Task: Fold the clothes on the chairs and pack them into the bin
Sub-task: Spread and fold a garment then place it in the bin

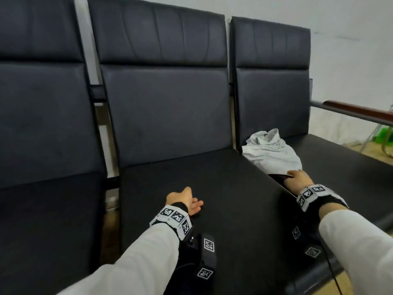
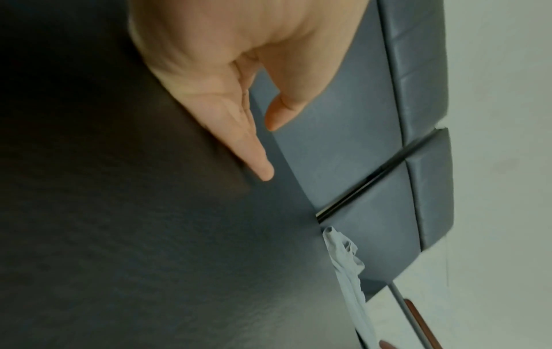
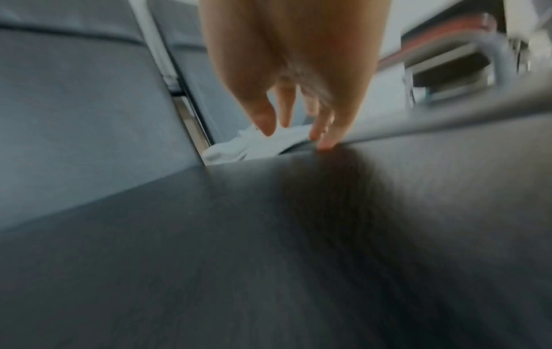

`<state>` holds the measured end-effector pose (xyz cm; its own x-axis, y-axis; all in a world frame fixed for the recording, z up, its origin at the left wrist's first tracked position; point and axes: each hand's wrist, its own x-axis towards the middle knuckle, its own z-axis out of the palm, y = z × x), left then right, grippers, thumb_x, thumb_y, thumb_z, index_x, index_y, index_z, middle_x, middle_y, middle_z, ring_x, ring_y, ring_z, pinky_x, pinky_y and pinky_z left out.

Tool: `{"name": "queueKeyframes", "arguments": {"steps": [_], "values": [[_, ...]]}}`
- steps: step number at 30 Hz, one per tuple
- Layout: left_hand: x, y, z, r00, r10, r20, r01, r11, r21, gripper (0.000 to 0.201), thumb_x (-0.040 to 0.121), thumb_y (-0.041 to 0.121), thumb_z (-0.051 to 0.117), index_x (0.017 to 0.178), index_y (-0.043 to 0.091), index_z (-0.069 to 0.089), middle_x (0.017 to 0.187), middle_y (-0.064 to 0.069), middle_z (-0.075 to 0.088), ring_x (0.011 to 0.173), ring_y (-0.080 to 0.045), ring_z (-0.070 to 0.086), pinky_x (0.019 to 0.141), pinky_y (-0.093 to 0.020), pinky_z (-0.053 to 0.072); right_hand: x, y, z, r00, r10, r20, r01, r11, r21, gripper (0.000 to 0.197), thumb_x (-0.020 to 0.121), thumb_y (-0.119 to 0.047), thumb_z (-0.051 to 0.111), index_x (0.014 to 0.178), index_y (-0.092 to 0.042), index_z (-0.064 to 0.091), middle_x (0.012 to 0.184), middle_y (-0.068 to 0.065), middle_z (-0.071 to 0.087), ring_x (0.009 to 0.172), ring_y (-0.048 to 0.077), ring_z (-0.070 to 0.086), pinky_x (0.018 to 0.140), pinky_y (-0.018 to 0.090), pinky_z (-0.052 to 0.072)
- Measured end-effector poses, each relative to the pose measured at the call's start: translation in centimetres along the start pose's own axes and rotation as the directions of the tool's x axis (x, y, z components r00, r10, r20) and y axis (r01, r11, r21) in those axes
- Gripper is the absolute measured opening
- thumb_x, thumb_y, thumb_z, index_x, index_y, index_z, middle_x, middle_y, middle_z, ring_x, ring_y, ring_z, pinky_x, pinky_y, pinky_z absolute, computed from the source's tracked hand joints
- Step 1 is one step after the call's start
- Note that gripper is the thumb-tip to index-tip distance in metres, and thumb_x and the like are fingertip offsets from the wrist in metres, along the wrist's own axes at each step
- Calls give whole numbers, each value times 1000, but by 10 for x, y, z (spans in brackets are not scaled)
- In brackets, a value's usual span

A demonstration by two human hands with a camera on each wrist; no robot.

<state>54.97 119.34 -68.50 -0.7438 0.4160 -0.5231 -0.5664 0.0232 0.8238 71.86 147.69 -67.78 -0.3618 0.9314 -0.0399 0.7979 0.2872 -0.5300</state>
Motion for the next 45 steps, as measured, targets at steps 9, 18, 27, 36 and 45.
{"name": "queueKeyframes", "arguments": {"steps": [9, 18, 27, 36, 45], "values": [[10, 1, -4, 998, 0, -68, 0, 1000, 3, 39, 97, 16, 43, 130, -5, 41, 78, -18, 62, 57, -27, 66, 46, -31, 52, 42, 16, 13, 987, -14, 161, 32, 994, -108, 29, 86, -1, 47, 111, 3, 62, 123, 25, 57, 113, 39, 54, 84, 33, 48], [12, 0, -5, 999, 13, -49, -12, 1000, 14, 36, 95, 12, 45, 126, -6, 44, 82, -20, 64, 63, -29, 67, 49, -33, 51, 30, 12, 9, 989, 33, 141, -24, 997, -69, 32, 88, -6, 49, 117, 6, 56, 125, 24, 56, 111, 38, 57, 92, 38, 47], [-49, 3, -1, 988, 54, 145, -75, 987, 140, 48, 87, 4, 59, 132, 7, 44, 128, -16, 53, 113, -27, 53, 97, -41, 43, -56, -96, -61, 901, -398, -170, 413, 673, 614, 30, 86, -2, 49, 114, -5, 58, 121, 19, 56, 114, 23, 53, 107, 45, 38], [-136, 38, -25, 847, 337, 410, -449, 868, 213, 92, 76, 23, 78, 147, 30, 21, 134, 8, 47, 101, 0, 61, 78, -28, 51, -210, -210, -102, 812, -567, -138, 369, 315, 875, 49, 86, 20, 37, 127, 2, 56, 119, 4, 59, 114, 14, 54, 98, 22, 40], [-171, 72, -150, 709, 703, -57, -652, 683, 329, 15, 83, 25, 50, 70, 18, 53, 70, -4, 51, 74, -26, 51, 71, -38, 48, -315, -268, -84, 746, -665, -7, 152, 161, 975, 40, 88, 15, 39, 110, -5, 66, 108, 8, 66, 104, 19, 62, 87, 20, 49]]}}
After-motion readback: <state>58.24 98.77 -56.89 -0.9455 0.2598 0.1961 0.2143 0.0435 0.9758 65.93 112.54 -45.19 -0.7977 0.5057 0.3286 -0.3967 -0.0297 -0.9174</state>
